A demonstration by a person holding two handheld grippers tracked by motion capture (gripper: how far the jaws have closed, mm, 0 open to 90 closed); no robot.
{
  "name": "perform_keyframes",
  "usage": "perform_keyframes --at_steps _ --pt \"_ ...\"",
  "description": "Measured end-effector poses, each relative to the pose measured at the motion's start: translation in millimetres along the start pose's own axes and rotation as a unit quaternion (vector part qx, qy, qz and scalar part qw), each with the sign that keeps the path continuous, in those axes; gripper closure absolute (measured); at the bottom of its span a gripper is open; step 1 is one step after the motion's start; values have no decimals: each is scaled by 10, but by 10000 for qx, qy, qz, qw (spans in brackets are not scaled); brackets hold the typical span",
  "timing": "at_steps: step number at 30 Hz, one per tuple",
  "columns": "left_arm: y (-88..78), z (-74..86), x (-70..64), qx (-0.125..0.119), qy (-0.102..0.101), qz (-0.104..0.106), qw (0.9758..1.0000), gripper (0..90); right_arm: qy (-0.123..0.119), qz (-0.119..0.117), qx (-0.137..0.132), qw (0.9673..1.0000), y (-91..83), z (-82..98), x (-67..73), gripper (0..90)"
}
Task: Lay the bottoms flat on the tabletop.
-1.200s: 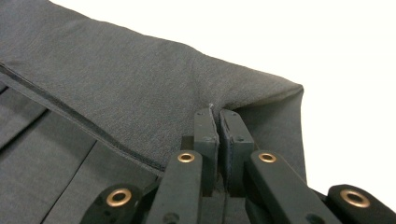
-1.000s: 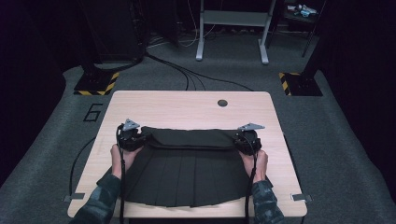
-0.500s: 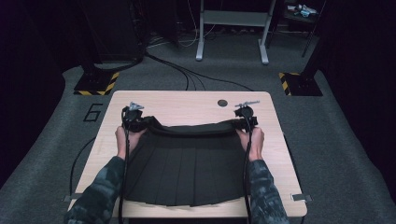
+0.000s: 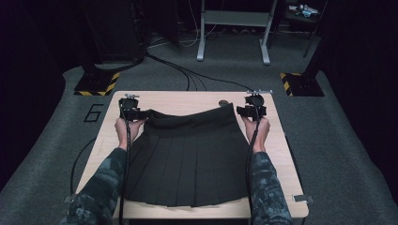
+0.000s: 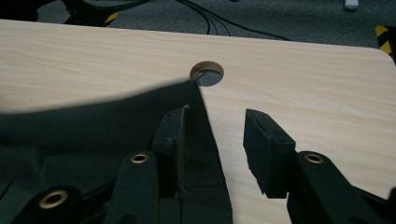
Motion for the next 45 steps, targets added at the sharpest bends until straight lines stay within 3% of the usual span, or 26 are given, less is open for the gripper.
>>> perform_keyframes --at_steps 3,6,8,12,18,22,27,34,36,37,40,44,45 --pt "-80 -30 -12 -148 13 79 9999 323 -124 -41 84 9999 -59 128 -16 490" --pt "-175 -27 -54 -209 158 145 9996 235 -196 -143 116 9996 -122 298 6 461" --pt "-237 21 -92 -153 368 156 9991 217 -236 -202 151 9994 -152 428 19 441" --pt "-352 103 -88 -217 477 214 9984 162 -279 -255 228 9990 -218 698 27 385" --pt "-556 175 69 -341 391 174 9985 148 -324 -292 258 9987 -310 980 33 360" --pt "-676 331 104 -346 347 291 9984 125 -314 -346 225 9987 -377 1136 46 319" --pt "-874 681 110 -288 630 271 9972 136 -356 -325 236 9986 -451 1322 38 266" --pt "-1118 1250 122 -225 728 287 9967 178 -420 -279 186 9986 -564 1541 24 226" --pt "-1137 1393 111 -131 793 290 9963 243 -441 -277 209 9984 -576 1605 32 224" --pt "-1140 1537 90 -54 835 314 9960 263 -465 -261 220 9983 -577 1627 34 225" --pt "-1098 1806 104 218 988 145 9948 362 -543 -268 286 9978 -569 1733 59 225" --pt "-992 2143 116 531 944 176 9940 439 -641 -223 414 9968 -519 1883 102 222" --pt "-991 2194 106 461 792 232 9955 438 -624 -224 439 9968 -501 1916 100 221"
Point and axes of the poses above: each handheld gripper's, and its own axes: y roughly forward along the jaws, z roughly out of its underside, x roughly to its left, the point moved 10 cm from there along y, roughly forward along the jaws, and after that the axes turned 4 degrees about x, right-handed, at the moved point
